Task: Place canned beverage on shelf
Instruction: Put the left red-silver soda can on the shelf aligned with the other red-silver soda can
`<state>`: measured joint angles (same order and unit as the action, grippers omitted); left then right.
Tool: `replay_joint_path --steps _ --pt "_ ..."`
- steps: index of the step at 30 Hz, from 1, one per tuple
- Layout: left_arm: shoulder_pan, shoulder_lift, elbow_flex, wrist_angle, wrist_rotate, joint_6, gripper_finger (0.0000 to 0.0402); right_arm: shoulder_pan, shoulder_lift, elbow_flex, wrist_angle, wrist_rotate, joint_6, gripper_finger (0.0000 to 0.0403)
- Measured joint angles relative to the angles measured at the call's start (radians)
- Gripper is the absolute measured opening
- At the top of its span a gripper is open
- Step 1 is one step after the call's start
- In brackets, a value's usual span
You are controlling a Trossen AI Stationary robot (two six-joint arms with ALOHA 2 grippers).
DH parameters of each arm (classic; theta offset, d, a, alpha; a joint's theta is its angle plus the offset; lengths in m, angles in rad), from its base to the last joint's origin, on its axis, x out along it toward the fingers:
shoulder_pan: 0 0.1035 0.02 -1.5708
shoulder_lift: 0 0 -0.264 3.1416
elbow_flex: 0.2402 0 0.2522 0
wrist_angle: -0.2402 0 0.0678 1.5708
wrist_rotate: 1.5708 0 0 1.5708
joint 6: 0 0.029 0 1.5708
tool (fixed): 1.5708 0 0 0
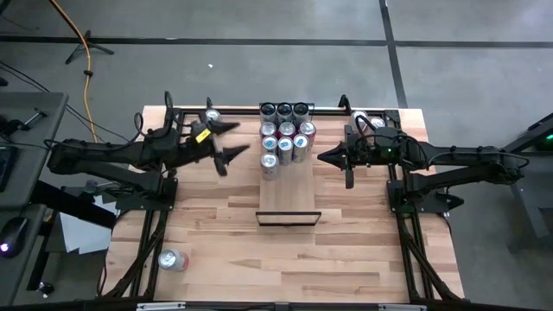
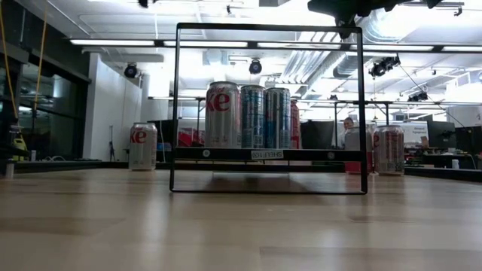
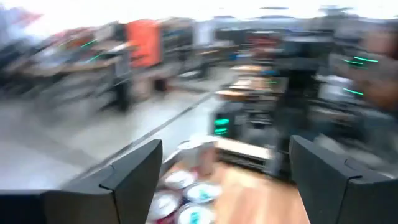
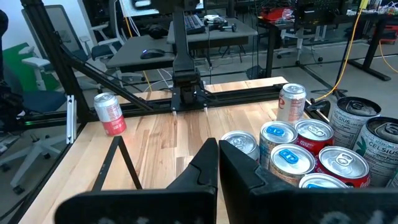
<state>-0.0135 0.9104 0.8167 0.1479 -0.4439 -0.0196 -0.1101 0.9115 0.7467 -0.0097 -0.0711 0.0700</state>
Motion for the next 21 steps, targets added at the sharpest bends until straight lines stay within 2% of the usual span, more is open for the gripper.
replay_joint_path --steps 2,4,8,14,17,21 --pt "0.030 0.001 0.028 -0.076 -0.125 -0.093 0.0294 0.000 0.000 0.000 0.000 0.000 0.000 0.0000" --pt "0.099 0.007 0.088 -0.181 -0.142 -0.137 0.0294 0.000 0.000 0.000 0.000 0.000 0.000 0.0000" --pt "0.289 0.058 0.263 -0.446 -0.075 -0.235 0.0294 0.000 0.000 0.000 0.000 0.000 0.000 0.0000" --pt "0.618 0.241 0.510 -0.882 0.019 -0.311 0.0294 0.000 0.000 0.000 -0.006 0.000 0.000 0.0000" --pt "0.741 0.358 0.572 -1.064 0.024 -0.336 0.0294 0.000 0.000 0.000 -0.009 0.000 0.000 0.0000" --pt "0.843 0.478 0.583 -1.151 0.109 -0.378 0.0294 0.000 0.000 0.000 -0.009 0.000 0.000 0.0000"
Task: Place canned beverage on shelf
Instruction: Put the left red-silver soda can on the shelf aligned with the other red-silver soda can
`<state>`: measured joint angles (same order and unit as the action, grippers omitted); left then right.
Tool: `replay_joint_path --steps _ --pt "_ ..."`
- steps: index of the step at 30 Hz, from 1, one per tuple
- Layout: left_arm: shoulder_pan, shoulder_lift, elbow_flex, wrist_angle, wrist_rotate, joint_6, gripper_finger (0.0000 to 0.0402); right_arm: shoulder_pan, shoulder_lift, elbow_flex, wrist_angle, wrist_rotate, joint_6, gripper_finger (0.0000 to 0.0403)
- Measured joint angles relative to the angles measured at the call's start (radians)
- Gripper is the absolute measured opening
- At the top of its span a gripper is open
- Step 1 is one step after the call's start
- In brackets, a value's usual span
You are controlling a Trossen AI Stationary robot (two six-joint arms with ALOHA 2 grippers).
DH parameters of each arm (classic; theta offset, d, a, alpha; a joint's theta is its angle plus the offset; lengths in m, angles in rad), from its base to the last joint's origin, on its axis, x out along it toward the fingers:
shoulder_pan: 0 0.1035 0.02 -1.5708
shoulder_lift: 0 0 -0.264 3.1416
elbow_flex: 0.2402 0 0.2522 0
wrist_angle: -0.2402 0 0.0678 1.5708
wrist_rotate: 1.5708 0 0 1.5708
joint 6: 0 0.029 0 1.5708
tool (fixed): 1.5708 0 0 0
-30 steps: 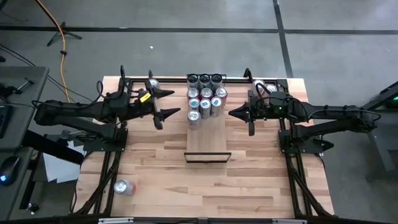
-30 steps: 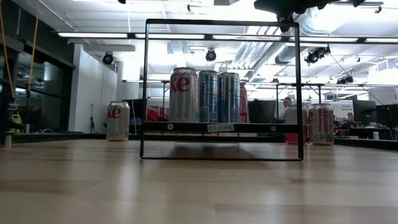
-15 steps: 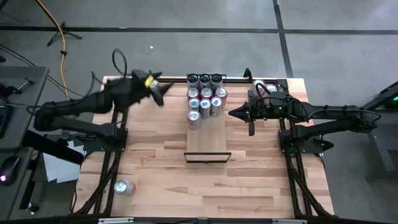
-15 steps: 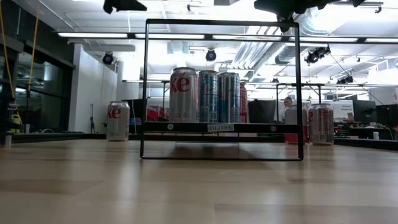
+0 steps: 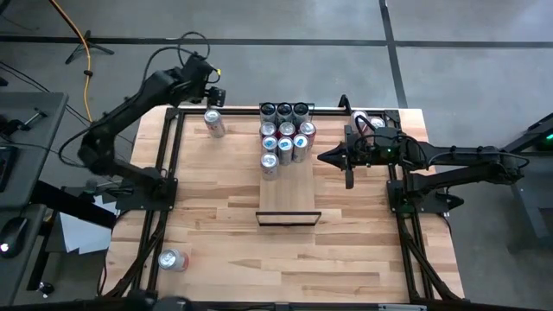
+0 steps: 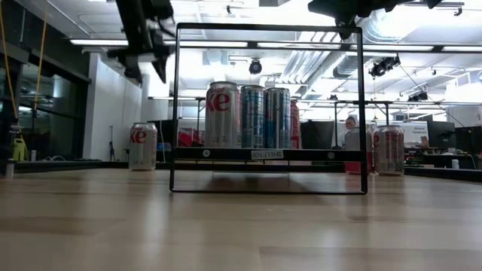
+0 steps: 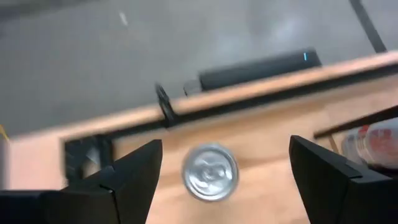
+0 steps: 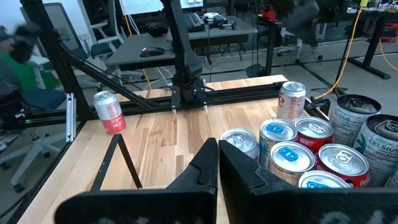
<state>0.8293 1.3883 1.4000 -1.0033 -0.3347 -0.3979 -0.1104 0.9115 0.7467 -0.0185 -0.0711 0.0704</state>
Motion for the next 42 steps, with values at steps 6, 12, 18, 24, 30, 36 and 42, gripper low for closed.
replay_joint_path --steps 6,12,18,24,30,36,42 --pt "0.055 0.125 0.000 -0.018 0.174 -0.029 0.0294 0.000 0.000 0.000 -0.001 0.000 0.000 0.0000" --pt "0.067 0.191 -0.009 -0.092 0.050 -0.045 0.0294 0.000 0.000 0.000 -0.028 0.000 0.000 0.0000" --pt "0.090 0.191 -0.078 -0.091 0.087 -0.080 0.0294 0.000 0.000 0.000 -0.062 0.001 0.000 0.0000" --pt "0.109 0.188 -0.119 -0.016 0.190 -0.099 0.0294 0.000 0.000 0.000 -0.068 0.001 0.000 0.0000" --pt "0.108 0.176 -0.120 0.049 0.206 -0.099 0.0294 0.000 0.000 0.000 -0.068 0.001 0.000 0.0000" --pt "0.108 0.163 -0.120 0.051 0.208 -0.110 0.0294 0.000 0.000 0.000 -0.068 0.020 0.000 0.0000" --pt "0.105 0.163 -0.169 0.093 0.264 -0.144 0.0294 0.000 0.000 0.000 -0.067 0.082 0.001 0.0000"
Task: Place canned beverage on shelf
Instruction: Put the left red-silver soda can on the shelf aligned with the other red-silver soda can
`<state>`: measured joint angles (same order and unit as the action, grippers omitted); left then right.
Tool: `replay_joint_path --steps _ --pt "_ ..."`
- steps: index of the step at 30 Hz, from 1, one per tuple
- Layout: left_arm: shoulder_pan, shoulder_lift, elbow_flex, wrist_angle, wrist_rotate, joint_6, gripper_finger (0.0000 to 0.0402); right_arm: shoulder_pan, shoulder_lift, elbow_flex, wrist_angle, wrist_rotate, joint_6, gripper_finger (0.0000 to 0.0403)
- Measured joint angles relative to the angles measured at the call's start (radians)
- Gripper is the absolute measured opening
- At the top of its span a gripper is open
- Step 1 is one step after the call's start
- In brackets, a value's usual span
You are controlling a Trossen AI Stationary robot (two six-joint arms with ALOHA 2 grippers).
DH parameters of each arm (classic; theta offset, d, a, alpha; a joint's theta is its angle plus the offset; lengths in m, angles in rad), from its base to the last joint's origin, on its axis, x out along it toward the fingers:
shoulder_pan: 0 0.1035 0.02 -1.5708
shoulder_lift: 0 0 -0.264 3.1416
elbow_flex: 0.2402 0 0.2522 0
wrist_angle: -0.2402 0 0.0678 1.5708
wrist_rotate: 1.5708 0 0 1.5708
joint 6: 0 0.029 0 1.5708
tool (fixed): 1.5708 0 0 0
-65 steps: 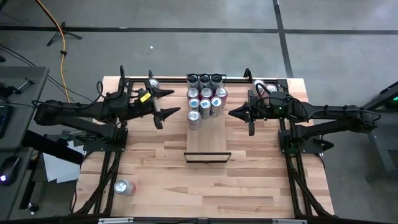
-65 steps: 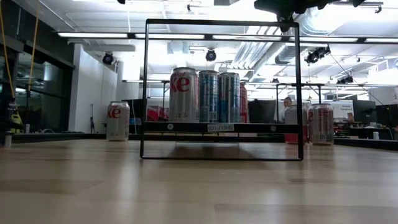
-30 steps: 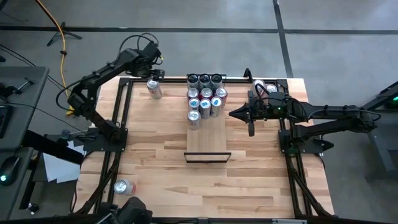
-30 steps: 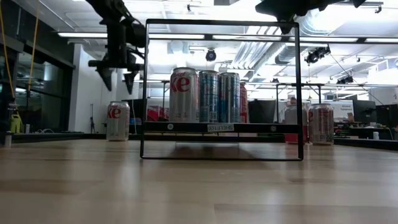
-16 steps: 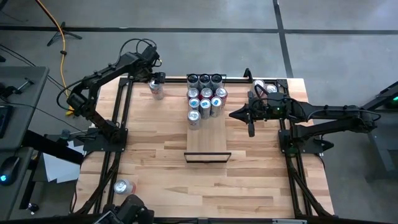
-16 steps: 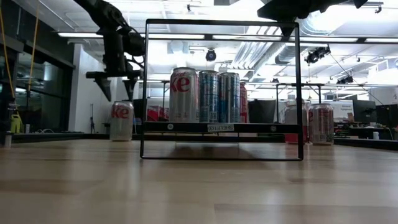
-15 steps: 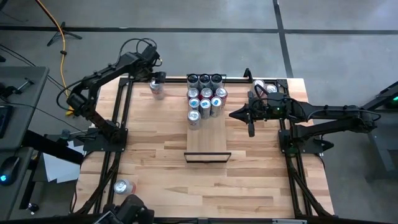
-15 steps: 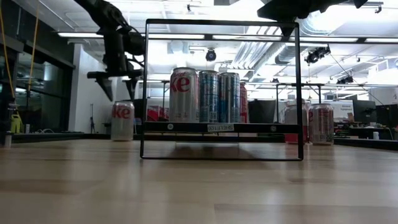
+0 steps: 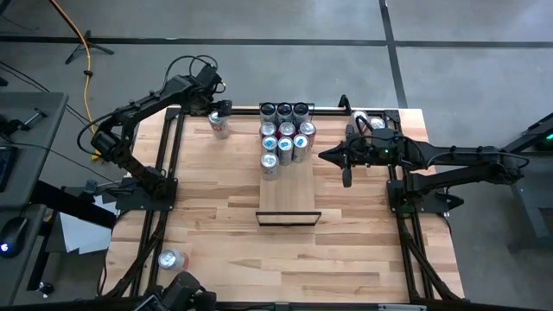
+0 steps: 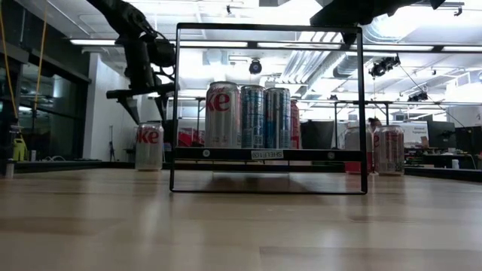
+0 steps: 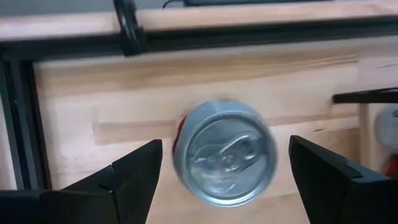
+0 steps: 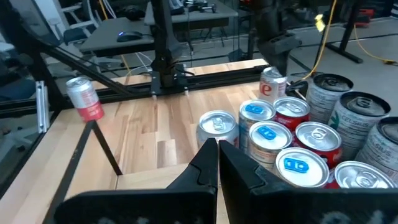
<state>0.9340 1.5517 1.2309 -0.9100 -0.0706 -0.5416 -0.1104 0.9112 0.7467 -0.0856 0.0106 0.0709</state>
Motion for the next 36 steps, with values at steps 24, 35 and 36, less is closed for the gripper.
replay_joint_path --steps 24,35,36 --pt "-0.042 0.000 -0.108 0.125 0.014 -0.054 0.0266 0.000 0.000 0.000 0.000 0.001 0.065 0.0000" --pt "-0.071 -0.004 -0.107 0.120 0.028 -0.031 0.0183 0.000 0.000 0.000 0.000 0.001 0.071 0.0000" --pt "-0.071 -0.010 -0.108 0.116 0.041 -0.024 0.0183 0.000 0.000 0.000 0.000 0.001 0.071 0.0000"
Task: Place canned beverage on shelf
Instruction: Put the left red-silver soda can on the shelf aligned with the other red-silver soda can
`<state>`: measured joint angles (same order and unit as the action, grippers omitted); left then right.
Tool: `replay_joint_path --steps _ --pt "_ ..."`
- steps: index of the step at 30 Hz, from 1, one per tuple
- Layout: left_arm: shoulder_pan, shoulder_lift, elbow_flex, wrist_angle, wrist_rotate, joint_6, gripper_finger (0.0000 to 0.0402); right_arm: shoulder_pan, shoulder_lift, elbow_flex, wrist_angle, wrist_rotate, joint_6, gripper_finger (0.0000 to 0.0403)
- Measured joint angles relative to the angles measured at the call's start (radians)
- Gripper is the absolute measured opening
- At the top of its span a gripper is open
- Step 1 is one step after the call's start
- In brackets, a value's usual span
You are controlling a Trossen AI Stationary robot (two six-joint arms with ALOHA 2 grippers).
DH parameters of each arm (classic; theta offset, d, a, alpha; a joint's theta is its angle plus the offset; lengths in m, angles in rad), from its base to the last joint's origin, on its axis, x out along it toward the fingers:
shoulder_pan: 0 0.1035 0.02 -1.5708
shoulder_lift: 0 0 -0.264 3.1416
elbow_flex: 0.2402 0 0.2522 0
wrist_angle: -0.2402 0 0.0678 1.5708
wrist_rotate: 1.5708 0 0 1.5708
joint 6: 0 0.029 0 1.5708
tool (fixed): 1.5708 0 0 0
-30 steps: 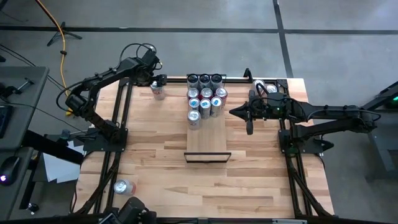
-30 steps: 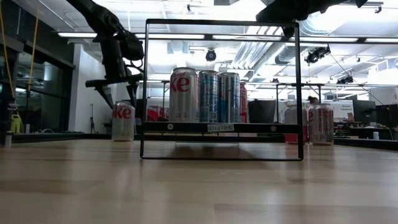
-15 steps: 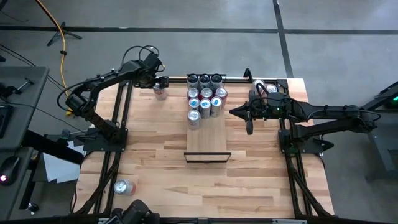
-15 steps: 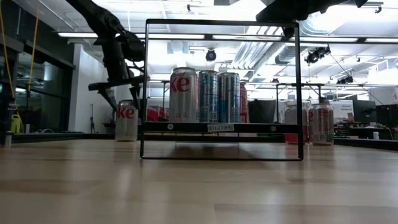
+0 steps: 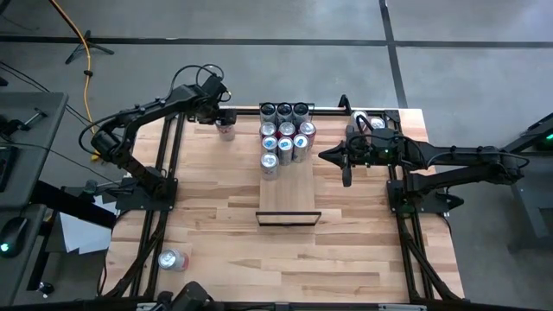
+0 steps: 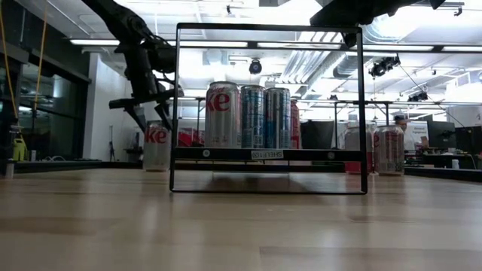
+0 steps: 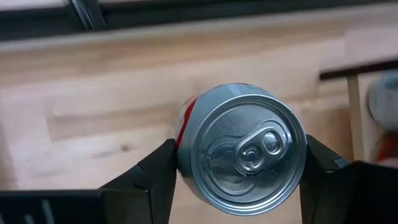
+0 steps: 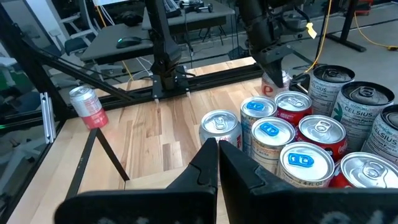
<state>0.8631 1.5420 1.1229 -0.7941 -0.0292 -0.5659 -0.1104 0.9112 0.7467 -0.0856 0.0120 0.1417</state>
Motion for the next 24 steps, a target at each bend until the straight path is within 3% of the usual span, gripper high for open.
replay_joint_path --steps 4,14,19,24 --pt "0.000 -0.065 -0.002 -0.013 0.031 0.008 0.0182 0.000 0.000 0.000 0.000 0.000 0.000 0.0000" --pt "-0.014 -0.371 0.000 -0.034 0.073 0.021 0.0182 0.000 0.000 0.000 0.000 0.000 0.000 0.0000" --pt "-0.117 -0.492 0.000 -0.063 0.148 0.018 0.0182 0.000 0.000 0.000 0.000 -0.001 0.042 0.0000" --pt "-0.311 -0.595 0.000 -0.075 0.182 -0.046 0.0182 0.000 0.000 0.000 0.000 -0.001 0.044 0.0000"
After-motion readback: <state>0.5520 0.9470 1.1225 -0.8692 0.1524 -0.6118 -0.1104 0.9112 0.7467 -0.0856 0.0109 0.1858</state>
